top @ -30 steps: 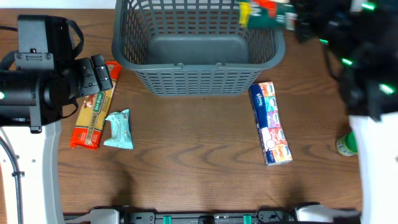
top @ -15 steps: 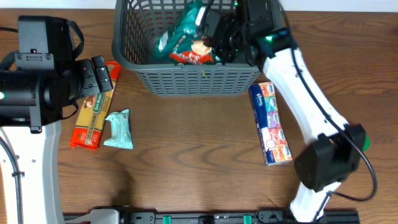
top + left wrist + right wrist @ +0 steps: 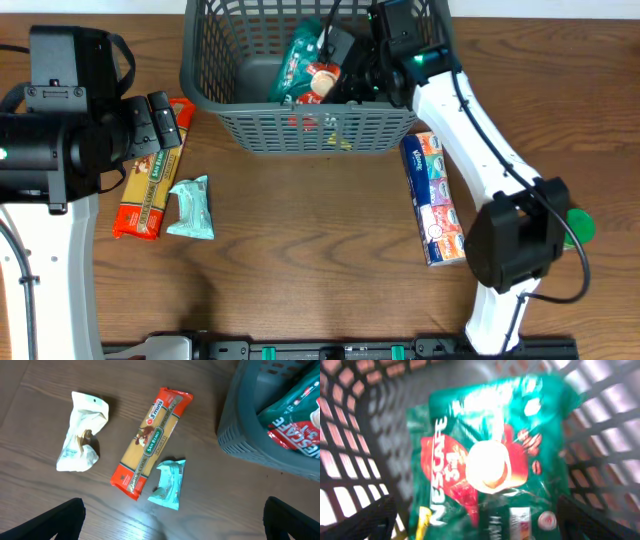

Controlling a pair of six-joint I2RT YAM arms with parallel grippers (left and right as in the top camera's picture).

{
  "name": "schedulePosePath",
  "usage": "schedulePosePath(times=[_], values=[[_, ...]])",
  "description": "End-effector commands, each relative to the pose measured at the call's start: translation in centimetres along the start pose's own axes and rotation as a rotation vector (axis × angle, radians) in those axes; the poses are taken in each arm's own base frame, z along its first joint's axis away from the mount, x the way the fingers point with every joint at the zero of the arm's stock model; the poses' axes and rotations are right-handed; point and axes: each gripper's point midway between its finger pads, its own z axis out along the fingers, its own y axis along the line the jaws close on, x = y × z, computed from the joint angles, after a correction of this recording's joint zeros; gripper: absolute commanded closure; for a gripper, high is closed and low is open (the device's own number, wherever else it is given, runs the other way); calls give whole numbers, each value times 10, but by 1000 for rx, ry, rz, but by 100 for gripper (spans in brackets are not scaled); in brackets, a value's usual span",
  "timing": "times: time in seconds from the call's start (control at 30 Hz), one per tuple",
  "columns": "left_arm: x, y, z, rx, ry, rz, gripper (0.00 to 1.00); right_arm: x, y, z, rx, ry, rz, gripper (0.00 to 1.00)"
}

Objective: Pack container
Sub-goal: 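Carry the Nescafe bag left and drop it into the basket, then lower the right gripper onto the Kleenex tissue pack and grasp it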

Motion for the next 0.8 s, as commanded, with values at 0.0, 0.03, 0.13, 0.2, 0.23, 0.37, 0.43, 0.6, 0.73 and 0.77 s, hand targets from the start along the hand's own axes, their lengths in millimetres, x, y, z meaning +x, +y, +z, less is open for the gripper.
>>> schedulePosePath(times=[0.0, 0.03, 0.13, 0.2, 0.23, 0.37, 0.43, 0.6, 0.73, 0.77], values=[[3, 1, 3, -6, 16, 10, 1, -71, -24, -99, 150, -213, 95, 14], [3, 2, 3, -7, 16, 10, 1, -82, -36, -128, 220, -251, 151, 13], [3, 1, 2, -6, 14, 10, 1, -85, -68, -211, 430, -303, 350, 9], [3, 2, 3, -7, 15, 10, 1, -66, -79, -260, 525, -293, 482, 10], [3, 2, 2, -7, 14, 10, 2, -52, -80, -278, 547, -271, 541, 11], [3, 2, 2, -7, 14, 10, 1, 25, -71, -321, 590, -107, 777, 19], [3, 2, 2, -7, 14, 9, 1, 56, -63, -331, 595, -21, 853, 20], [3, 2, 2, -7, 15, 10, 1, 113, -25, -334, 535, 221, 979, 18], [3, 2, 2, -7, 14, 10, 1, 131, 8, -321, 429, 318, 1021, 17], [3, 2, 2, -7, 14, 10, 1, 137, 17, -317, 408, 342, 1033, 17]])
